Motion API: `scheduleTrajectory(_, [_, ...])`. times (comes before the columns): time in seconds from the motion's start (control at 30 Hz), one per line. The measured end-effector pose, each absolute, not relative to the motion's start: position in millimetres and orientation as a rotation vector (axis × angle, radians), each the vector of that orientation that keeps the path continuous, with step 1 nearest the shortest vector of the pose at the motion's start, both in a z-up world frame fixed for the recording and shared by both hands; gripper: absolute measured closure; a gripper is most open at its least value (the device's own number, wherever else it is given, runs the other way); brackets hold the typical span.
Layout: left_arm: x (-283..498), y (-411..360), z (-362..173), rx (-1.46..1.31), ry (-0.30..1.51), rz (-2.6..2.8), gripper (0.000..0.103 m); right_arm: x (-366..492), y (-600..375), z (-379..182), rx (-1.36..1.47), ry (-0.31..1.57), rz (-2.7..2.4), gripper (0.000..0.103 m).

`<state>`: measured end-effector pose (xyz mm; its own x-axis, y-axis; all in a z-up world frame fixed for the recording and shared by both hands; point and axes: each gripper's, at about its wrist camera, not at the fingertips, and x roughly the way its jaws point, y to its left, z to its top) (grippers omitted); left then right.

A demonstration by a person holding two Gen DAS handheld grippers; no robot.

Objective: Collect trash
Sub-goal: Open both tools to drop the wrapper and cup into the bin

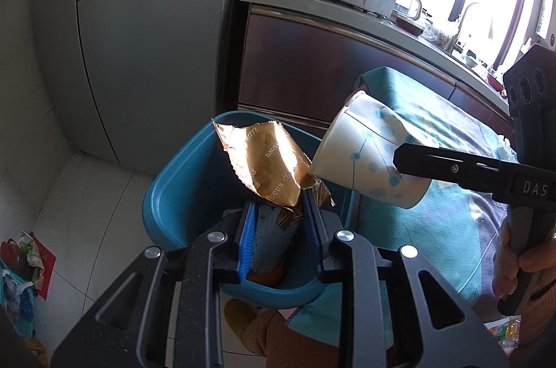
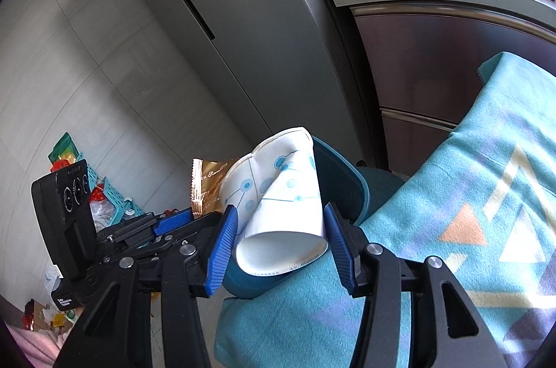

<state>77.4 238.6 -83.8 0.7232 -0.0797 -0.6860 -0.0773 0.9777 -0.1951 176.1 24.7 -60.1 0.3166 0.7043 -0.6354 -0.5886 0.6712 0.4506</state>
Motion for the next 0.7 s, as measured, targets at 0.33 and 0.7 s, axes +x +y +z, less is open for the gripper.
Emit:
scheduleTrajectory(0.33, [96,237,-98,-0.231,0.806,0.021,0.077,177,50,-63,0.071,0.929,0.828,0.053])
scheduleTrajectory(0.7, [115,235,-114,-0.247,0.837,0.033,0.077,181,59,-70,0.079,0.946,0.806,0.053])
